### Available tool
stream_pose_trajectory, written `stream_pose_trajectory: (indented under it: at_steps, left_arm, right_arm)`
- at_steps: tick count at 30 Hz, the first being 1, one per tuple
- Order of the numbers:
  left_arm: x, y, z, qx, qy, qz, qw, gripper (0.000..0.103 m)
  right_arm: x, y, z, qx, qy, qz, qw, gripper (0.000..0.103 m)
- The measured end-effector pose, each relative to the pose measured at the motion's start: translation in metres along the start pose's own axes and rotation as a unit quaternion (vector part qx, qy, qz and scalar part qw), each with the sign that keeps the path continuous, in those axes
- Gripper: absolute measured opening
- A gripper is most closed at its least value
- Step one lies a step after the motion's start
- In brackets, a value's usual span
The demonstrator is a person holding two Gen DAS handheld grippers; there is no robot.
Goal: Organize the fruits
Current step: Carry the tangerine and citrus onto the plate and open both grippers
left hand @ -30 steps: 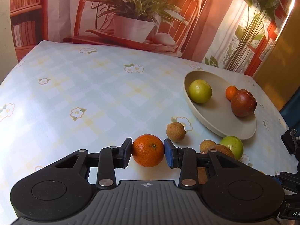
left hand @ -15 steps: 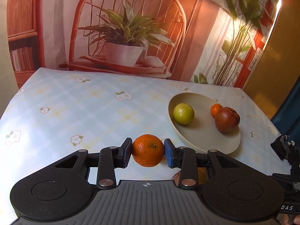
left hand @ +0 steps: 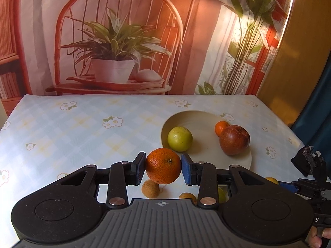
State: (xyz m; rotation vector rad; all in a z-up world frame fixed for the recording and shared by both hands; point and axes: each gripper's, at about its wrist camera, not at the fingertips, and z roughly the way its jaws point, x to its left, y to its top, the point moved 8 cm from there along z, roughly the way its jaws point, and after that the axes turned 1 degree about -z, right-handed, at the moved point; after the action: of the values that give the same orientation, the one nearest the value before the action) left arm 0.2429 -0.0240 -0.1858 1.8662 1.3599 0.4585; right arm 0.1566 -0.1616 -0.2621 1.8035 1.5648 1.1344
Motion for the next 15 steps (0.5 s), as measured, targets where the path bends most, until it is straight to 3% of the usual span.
stream_pose_trajectory:
  at_steps: [15]
  left_arm:
    - [-0.016,0.013,0.044,0.042,-0.008,0.029,0.9987,0.039]
  right_arm:
    - [-0.011,0.046,0.016,-0.026,0.003,-0.033,0.999,0.042]
